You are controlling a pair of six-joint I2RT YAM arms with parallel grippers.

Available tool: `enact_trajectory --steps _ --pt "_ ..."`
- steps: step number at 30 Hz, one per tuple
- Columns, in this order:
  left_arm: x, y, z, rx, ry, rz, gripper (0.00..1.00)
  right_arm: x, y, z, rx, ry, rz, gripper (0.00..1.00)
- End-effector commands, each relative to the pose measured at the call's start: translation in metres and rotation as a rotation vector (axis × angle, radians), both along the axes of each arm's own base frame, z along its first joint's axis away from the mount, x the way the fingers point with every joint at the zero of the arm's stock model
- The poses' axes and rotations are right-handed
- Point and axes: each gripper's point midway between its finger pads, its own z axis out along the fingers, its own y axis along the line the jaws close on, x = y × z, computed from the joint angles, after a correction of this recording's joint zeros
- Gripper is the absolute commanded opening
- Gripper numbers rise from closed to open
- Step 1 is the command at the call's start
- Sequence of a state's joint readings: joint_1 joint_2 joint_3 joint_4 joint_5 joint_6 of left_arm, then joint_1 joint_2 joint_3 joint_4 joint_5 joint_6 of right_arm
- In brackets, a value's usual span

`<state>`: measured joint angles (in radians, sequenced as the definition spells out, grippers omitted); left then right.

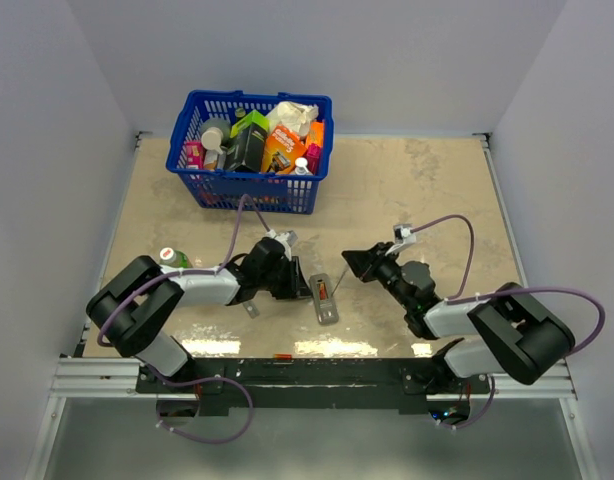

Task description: Unload the batteries from the remote control

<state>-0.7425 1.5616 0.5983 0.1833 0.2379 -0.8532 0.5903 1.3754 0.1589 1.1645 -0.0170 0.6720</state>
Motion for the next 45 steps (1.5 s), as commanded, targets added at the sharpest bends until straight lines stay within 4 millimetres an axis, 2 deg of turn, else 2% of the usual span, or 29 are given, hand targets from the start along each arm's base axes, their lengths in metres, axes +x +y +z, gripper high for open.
enact_trajectory --steps 1,2,3,5,10,15,20,21,32,36,38,45 --pt "0.008 -0.013 0.012 -0.048 -0.039 -0.021 0.29 0.001 0.007 0.016 0.013 -0.043 0.016 0.0" --pt "0.008 -0.013 0.012 -0.048 -0.04 -0.022 0.29 0.001 0.007 0.023 0.02 -0.057 0.016 0.0" --pt "0.008 -0.013 0.013 -0.049 -0.041 -0.022 0.29 0.001 0.005 0.019 0.004 -0.035 0.006 0.0" --pt "0.008 -0.012 0.014 -0.045 -0.042 -0.021 0.29 0.001 0.004 0.03 0.011 -0.045 0.001 0.0" --pt "0.009 -0.012 0.015 -0.044 -0.046 -0.018 0.29 0.002 -0.003 0.039 -0.013 -0.061 -0.027 0.0" --pt "0.009 -0.015 0.016 -0.056 -0.046 -0.02 0.29 0.001 -0.001 0.039 0.005 -0.075 -0.017 0.0" --pt "0.009 -0.014 0.018 -0.058 -0.048 -0.02 0.29 0.001 0.002 0.027 0.015 -0.06 -0.01 0.0" --pt "0.009 -0.014 0.019 -0.058 -0.049 -0.021 0.29 0.002 0.002 0.032 0.031 -0.077 -0.01 0.0" --pt "0.01 -0.016 0.021 -0.061 -0.054 -0.025 0.29 0.006 0.008 0.03 0.047 -0.089 -0.004 0.0" --pt "0.011 -0.017 0.022 -0.065 -0.053 -0.027 0.29 0.007 0.009 0.023 0.039 -0.088 -0.001 0.0" --pt "0.009 -0.019 0.021 -0.069 -0.05 -0.034 0.29 0.007 0.01 0.029 0.061 -0.119 0.005 0.0" --pt "0.01 -0.018 0.02 -0.066 -0.046 -0.032 0.29 0.004 0.017 0.014 0.045 -0.1 0.023 0.0"
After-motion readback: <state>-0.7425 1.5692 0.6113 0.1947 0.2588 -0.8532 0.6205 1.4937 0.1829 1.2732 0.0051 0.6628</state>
